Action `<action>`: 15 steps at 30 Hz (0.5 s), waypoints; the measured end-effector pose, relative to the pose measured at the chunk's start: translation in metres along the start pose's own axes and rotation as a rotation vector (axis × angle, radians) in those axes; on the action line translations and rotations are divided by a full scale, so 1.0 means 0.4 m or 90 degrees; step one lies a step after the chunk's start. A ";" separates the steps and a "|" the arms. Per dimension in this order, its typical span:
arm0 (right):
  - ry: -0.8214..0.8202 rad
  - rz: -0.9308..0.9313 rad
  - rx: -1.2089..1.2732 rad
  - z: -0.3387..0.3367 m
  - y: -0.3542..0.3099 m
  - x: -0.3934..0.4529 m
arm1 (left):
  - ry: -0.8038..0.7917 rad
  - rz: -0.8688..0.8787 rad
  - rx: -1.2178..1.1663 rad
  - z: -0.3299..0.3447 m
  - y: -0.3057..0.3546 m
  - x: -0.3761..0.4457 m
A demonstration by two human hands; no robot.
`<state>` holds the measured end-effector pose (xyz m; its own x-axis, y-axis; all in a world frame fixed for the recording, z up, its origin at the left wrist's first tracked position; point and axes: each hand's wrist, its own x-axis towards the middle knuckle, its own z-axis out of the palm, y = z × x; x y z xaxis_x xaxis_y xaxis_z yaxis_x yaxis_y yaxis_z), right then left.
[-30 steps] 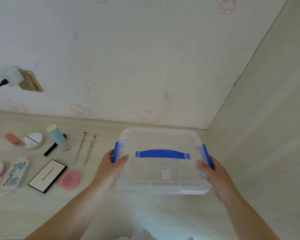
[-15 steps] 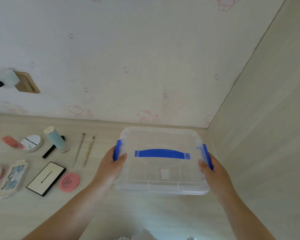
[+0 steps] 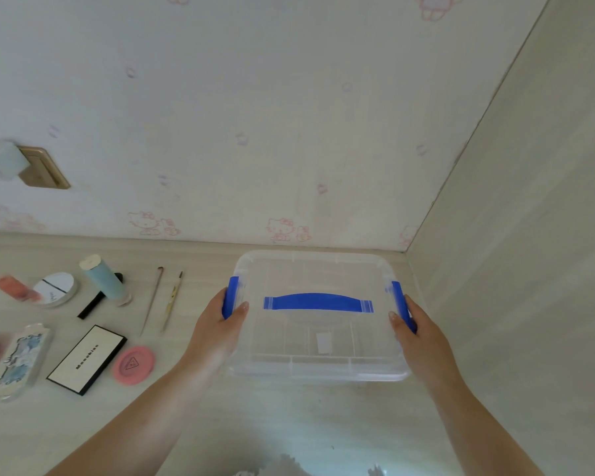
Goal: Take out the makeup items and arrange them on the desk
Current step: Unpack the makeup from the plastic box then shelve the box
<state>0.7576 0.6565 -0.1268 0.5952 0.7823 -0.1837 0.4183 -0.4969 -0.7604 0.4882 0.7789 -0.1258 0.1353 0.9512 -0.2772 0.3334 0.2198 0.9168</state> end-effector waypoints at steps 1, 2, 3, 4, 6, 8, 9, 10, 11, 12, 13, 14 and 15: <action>-0.001 0.002 0.005 -0.002 -0.003 -0.001 | 0.003 -0.009 -0.010 -0.001 -0.001 0.000; -0.003 0.003 0.012 -0.002 -0.005 -0.002 | 0.007 -0.020 -0.028 -0.002 0.000 -0.004; -0.007 0.006 0.025 -0.004 -0.009 -0.003 | 0.011 -0.032 -0.050 -0.003 -0.002 -0.005; -0.011 0.014 0.049 -0.004 -0.012 -0.004 | 0.010 -0.044 -0.071 -0.005 -0.004 -0.010; -0.015 0.040 0.117 -0.006 -0.015 -0.006 | -0.006 -0.049 -0.096 -0.012 -0.010 -0.025; -0.027 0.078 0.179 -0.009 -0.008 -0.003 | -0.039 -0.047 -0.131 -0.022 -0.019 -0.045; -0.042 0.094 0.204 -0.011 -0.002 -0.004 | -0.049 -0.050 -0.151 -0.029 -0.027 -0.058; -0.064 0.108 0.233 -0.013 0.004 -0.008 | -0.058 -0.050 -0.167 -0.036 -0.036 -0.070; -0.087 0.125 0.269 -0.013 0.010 -0.018 | -0.069 -0.048 -0.175 -0.044 -0.047 -0.082; -0.108 0.139 0.315 -0.013 0.017 -0.028 | -0.088 -0.039 -0.175 -0.049 -0.051 -0.095; -0.132 0.151 0.368 -0.012 0.021 -0.041 | -0.112 -0.031 -0.176 -0.052 -0.053 -0.107; -0.154 0.164 0.425 -0.009 0.023 -0.054 | -0.129 -0.028 -0.188 -0.053 -0.059 -0.114; -0.168 0.171 0.473 -0.006 0.025 -0.064 | -0.131 -0.031 -0.203 -0.053 -0.062 -0.118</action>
<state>0.7483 0.6308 -0.1283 0.3908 0.7807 -0.4876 -0.3321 -0.3745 -0.8657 0.4536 0.7333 -0.1295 0.3222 0.8814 -0.3454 0.0413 0.3515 0.9353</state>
